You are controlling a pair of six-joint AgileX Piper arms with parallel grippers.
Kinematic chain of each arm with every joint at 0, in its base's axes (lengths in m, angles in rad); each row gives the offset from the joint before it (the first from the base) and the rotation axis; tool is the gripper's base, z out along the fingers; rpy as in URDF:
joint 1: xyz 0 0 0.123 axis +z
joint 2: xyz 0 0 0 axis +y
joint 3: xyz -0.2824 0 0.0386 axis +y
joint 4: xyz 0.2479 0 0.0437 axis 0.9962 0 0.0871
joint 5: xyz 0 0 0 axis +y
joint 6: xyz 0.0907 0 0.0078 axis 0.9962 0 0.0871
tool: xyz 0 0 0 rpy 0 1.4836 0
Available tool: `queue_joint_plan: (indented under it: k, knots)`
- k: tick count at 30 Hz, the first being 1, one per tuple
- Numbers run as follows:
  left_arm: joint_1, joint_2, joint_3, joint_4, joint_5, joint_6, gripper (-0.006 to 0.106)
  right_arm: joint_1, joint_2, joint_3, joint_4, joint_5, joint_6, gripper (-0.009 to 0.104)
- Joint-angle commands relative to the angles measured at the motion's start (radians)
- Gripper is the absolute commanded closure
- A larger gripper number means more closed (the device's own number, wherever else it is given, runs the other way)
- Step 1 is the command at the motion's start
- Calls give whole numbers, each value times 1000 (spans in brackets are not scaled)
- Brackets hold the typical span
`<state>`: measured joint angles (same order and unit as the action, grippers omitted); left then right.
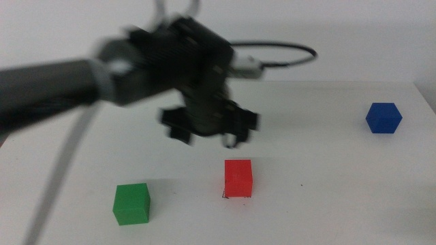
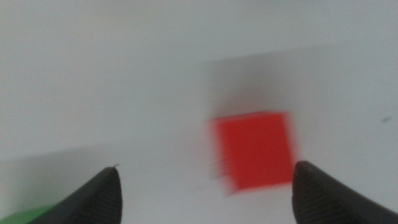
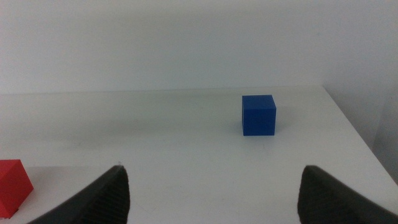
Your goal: Stack red cubes first, then green, then blue cubes in a specific spot.
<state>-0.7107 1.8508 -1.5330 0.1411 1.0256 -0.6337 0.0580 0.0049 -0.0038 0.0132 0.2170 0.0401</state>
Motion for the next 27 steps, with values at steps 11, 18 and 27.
queue_joint_plan:
  k: [11, 18, 27]
  knots:
    - [218, -496, 607, 18, -139, -44, 7, -8, -5, 4, -13, -8, -10, 2]
    - [261, -357, 623, -8, -220, -3, 7, -8, -5, 4, -13, -8, -10, 2]
    - [310, -165, 623, -149, -299, 137, 8, -8, -5, 4, -13, -8, -10, 2]
